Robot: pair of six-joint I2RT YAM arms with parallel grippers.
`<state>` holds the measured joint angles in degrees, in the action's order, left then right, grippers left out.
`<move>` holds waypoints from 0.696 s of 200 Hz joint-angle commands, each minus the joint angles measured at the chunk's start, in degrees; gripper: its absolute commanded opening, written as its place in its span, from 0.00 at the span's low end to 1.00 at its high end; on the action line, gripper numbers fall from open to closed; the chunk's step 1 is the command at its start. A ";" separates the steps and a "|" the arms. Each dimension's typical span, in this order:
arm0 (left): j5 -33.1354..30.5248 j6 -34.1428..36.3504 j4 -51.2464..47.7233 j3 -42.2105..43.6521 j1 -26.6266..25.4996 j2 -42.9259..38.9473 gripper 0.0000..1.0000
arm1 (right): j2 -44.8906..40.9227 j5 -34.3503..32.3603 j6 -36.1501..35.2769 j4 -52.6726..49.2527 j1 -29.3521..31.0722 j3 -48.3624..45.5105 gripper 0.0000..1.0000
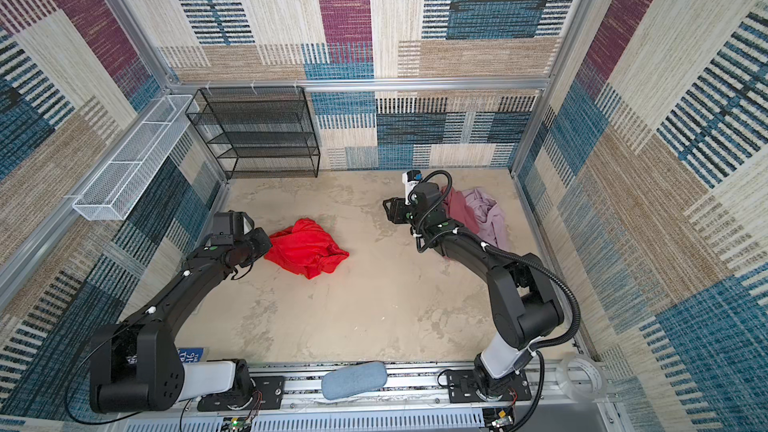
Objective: Pick out a specific cloth from the pile
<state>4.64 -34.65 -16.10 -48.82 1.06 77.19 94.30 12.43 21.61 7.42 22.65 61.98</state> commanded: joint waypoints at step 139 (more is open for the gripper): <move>-3.58 3.99 -4.26 -2.80 0.13 1.18 0.25 | -1.93 -0.09 0.60 0.87 0.05 -0.89 0.56</move>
<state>3.20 -33.76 -16.97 -49.39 1.39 80.77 93.25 12.84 22.22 7.35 22.65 61.12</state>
